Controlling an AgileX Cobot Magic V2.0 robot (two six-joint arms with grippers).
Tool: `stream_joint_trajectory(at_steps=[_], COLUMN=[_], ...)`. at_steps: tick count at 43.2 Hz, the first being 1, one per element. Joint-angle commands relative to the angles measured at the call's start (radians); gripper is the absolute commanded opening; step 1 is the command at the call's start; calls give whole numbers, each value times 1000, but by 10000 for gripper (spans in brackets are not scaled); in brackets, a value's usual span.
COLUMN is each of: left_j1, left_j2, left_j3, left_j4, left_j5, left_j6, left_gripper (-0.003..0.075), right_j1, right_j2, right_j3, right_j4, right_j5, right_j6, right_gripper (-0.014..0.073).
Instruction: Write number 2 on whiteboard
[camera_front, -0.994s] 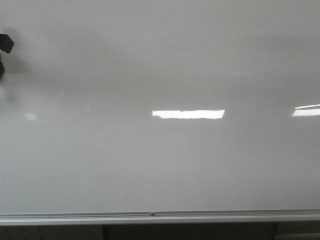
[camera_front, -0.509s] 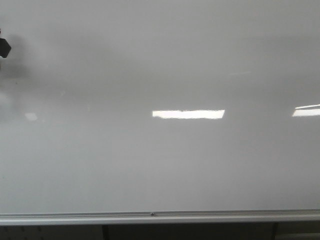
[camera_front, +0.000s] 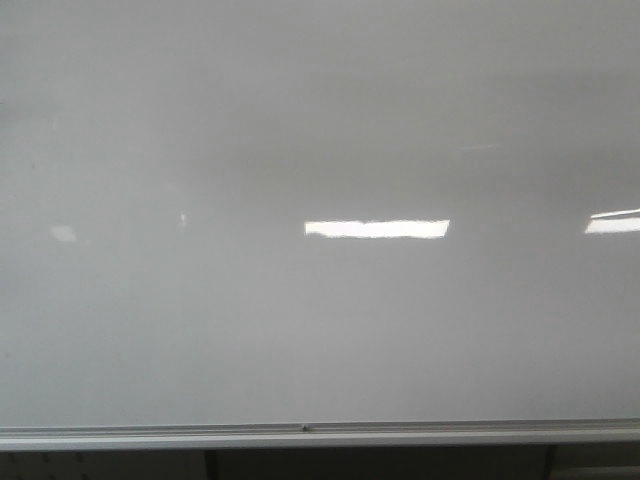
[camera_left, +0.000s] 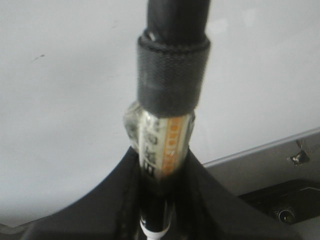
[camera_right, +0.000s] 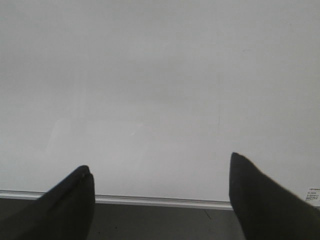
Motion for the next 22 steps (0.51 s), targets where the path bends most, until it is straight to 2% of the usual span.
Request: stream_joint_trajectory(at_steps=[1, 7, 15, 22], left_j1=[-59, -161, -337, -484], left_j2=[-100, -166, -211, -214], left_j3=[-36, -36, -36, -36], left_j4=[-19, -41, -58, -58], left_j5=[35, 117, 215, 230], left_j6=[84, 204, 257, 257], left_gripper=[59, 58, 58, 58], right_j1=[-7, -7, -7, -7], right_j2=[2, 2, 2, 2], right_j3=[-27, -27, -27, -27], right_j4=[-10, -10, -10, -10], right_j5=[-64, -64, -66, -66], right_j6=[0, 0, 0, 0], right_gripper=[578, 578, 578, 578])
